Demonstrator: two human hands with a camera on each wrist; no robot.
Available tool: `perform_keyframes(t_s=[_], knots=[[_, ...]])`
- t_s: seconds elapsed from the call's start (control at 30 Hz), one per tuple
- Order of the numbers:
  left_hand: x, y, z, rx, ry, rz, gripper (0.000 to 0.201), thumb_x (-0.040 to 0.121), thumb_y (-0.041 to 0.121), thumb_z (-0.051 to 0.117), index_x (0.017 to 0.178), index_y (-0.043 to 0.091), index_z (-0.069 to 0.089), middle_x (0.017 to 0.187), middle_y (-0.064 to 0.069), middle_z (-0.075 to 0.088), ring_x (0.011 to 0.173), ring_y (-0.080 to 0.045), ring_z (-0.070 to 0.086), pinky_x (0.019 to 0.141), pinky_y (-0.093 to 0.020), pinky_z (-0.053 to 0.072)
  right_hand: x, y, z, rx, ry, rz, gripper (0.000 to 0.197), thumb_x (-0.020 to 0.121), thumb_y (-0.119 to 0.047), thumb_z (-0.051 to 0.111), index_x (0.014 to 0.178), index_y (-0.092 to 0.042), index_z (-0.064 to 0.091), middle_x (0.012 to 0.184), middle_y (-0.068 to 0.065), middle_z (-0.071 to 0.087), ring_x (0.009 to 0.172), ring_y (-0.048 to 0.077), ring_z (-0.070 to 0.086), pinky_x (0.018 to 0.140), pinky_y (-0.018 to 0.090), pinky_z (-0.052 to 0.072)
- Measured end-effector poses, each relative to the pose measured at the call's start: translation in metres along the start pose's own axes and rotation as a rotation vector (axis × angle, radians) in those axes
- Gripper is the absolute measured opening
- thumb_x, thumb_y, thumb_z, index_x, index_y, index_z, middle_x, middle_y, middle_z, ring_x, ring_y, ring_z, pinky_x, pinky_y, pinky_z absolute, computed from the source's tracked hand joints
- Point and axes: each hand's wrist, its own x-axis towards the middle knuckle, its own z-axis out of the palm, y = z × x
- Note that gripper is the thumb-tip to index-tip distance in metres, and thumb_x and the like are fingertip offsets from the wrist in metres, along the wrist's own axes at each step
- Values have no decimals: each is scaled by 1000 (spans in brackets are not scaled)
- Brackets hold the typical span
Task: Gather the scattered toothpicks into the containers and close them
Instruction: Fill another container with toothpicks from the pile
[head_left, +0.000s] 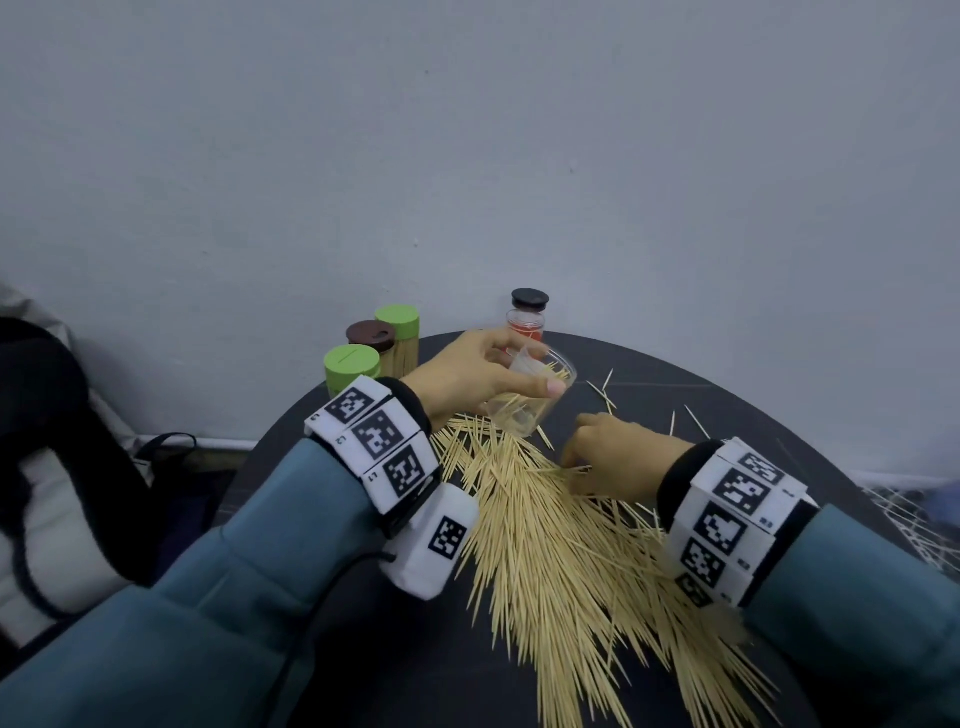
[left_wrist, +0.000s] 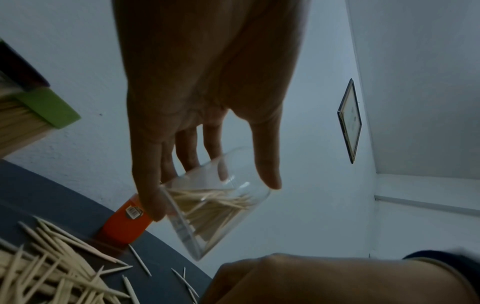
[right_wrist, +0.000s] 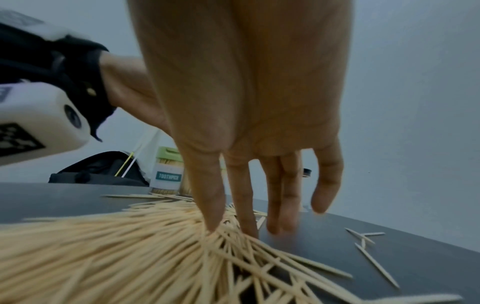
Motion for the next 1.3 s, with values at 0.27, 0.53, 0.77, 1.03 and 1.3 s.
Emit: perform_keyframes(t_s=[0.27, 0.53, 0.77, 1.03, 1.3], knots=[[-7, 1, 3, 8, -19, 13, 44, 78, 22, 76, 120, 19, 61, 116, -9, 63, 93, -11, 60, 68, -23, 48, -5, -21, 0, 26, -9, 141, 43, 88, -44, 57, 114, -10, 56, 114, 4, 58, 103, 22, 57, 77, 32, 44], [-9, 3, 1, -11, -23, 11, 44, 78, 22, 75, 120, 20, 61, 117, -8, 62, 102, -17, 60, 74, -27, 50, 7, -27, -8, 203, -4, 284, 41, 86, -24, 65, 118, -5, 50, 120, 10, 54, 104, 23, 57, 82, 29, 46], [-8, 3, -1, -5, -18, 7, 42, 78, 23, 75, 117, 22, 60, 120, -9, 61, 110, -21, 59, 82, -32, 51, 5, -17, -14, 334, 27, 363, 55, 79, -23, 73, 123, -4, 46, 123, 12, 52, 108, 25, 58, 86, 29, 48], [-8, 1, 1, -6, -22, 2, 45, 77, 23, 76, 120, 19, 61, 114, -7, 63, 95, -13, 60, 61, -20, 47, -3, 18, -10, 654, 44, 336, 19, 78, -24, 74, 77, -7, 67, 67, 2, 67, 54, 9, 61, 50, 18, 48], [-8, -4, 7, 67, -39, -6, 45, 77, 23, 76, 120, 19, 60, 111, -5, 63, 90, -9, 60, 62, -20, 49, -14, 44, -3, 1141, 355, 208, 19, 82, -10, 69, 92, 5, 64, 79, 11, 72, 57, 8, 68, 48, 15, 50]])
